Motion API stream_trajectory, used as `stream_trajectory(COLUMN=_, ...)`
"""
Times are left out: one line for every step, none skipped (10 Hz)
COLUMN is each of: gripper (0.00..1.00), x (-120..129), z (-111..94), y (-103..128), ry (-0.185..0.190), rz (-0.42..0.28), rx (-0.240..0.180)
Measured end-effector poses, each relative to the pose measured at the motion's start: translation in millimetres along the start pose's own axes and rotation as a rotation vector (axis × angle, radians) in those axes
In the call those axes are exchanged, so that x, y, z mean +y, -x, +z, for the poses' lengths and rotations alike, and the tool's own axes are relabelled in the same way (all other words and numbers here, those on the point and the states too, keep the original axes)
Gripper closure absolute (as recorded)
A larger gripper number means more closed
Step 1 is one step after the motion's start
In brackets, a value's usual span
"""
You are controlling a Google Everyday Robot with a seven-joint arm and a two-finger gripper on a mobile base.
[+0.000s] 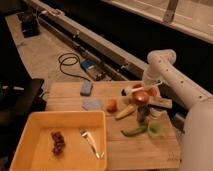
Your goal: Wipe tray with brush
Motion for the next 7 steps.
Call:
stream_trajectory(gripper=1.0, x=-4, z=-22, y=7, ry=-0.033, rz=-0.02, rx=0.002)
stream_trajectory(gripper=1.0, x=-7, z=-45, y=21, ry=-0.068, rz=-0.052, rx=-0.002)
stream_trajectory(gripper=1.0, x=-8, z=-59, y=34, ry=-0.089, rz=-0.081, rx=-0.007)
stream_trajectory(gripper=1.0, x=-8, z=-72, y=47, ry=-0.108, rz=-0.113, rx=-0.013)
stream_trajectory(gripper=1.0, x=-1, z=-90, y=72, ry=-0.131, rz=-0.172, rx=-0.022)
stream_trajectory(gripper=1.0, x=5, z=-99, y=87, ry=-0.138, rz=-0.203, rx=-0.029)
stream_trajectory(gripper=1.0, x=16, z=-109, y=106, ry=-0.143, rz=-0.247, rx=-0.04)
